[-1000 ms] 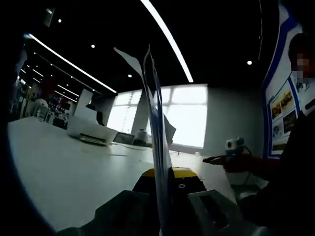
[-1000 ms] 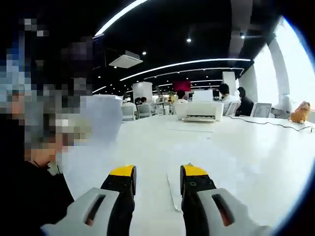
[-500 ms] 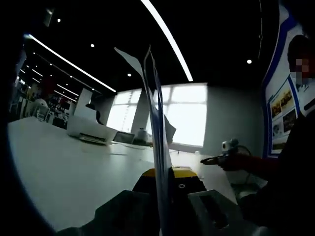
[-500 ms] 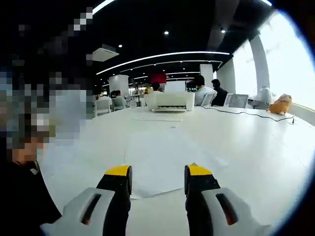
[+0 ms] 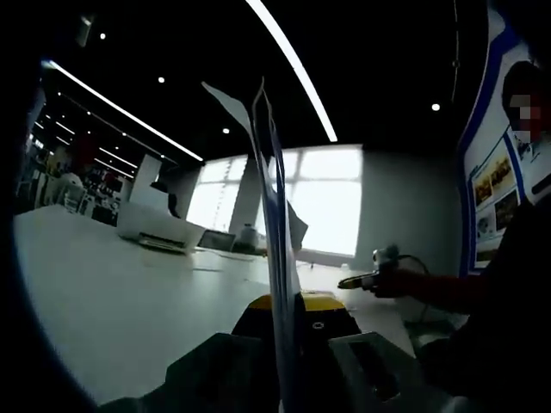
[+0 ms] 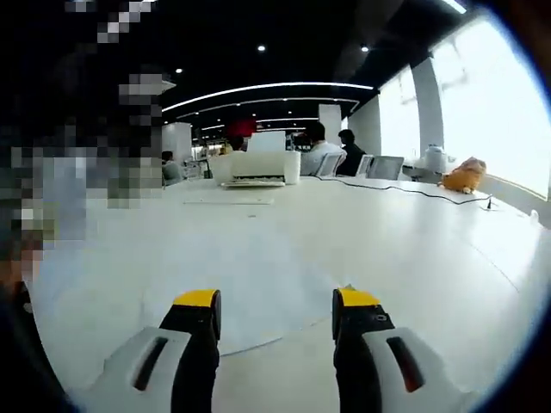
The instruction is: Organize the stack of printing papers by aligning and flattening the scattered papers on the table
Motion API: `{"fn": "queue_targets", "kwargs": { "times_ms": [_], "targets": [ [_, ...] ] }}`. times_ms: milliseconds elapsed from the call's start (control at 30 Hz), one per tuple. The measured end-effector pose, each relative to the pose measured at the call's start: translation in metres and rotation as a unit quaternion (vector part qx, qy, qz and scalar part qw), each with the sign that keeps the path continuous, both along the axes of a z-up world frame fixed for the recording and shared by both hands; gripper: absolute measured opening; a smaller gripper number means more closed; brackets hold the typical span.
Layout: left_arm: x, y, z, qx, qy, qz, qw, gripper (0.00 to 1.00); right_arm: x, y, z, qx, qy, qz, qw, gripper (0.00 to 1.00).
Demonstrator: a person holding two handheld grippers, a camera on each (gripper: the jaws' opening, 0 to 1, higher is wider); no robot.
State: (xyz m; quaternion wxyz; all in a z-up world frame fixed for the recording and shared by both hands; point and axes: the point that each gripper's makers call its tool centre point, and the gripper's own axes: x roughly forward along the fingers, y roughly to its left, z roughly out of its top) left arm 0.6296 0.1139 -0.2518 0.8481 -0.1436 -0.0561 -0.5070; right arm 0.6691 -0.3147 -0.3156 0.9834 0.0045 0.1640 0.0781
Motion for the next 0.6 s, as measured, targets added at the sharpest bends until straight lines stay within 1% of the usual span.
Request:
{"fn": "queue_targets", "kwargs": {
  "times_ms": [67, 100, 167, 233, 333, 433, 600],
  "targets": [
    [0.000, 0.000, 0.000, 0.001, 0.000, 0.000, 1.0000, 0.06, 0.004, -0.001, -0.003, -0.009, 0.005, 0.002, 1.0000, 0.52],
    [0.000, 0.000, 0.000, 0.001, 0.000, 0.000, 1.0000, 0.06, 0.008, -0.001, -0.007, -0.020, 0.009, 0.006, 0.9997, 0.54],
    [0.000, 0.000, 0.000, 0.001, 0.000, 0.000, 1.0000, 0.06, 0.014, -0.006, -0.012, -0.031, 0.016, 0.002, 0.9994, 0.57],
    [0.000, 0.000, 0.000, 0.001, 0.000, 0.000, 1.0000, 0.06, 0.018, -0.010, -0.015, -0.034, 0.019, -0.001, 0.9992, 0.60],
    [0.001, 0.000, -0.001, 0.001, 0.001, 0.001, 1.0000, 0.06, 0.026, -0.018, -0.021, -0.019, 0.021, -0.009, 0.9996, 0.63],
    [0.001, 0.001, -0.001, 0.001, 0.001, 0.001, 1.0000, 0.06, 0.030, -0.023, -0.027, -0.010, 0.028, -0.016, 0.9994, 0.63],
    [0.001, 0.001, -0.001, 0.001, 0.001, 0.001, 1.0000, 0.06, 0.033, -0.021, -0.026, -0.002, 0.019, -0.012, 0.9998, 0.64]
  ]
}}
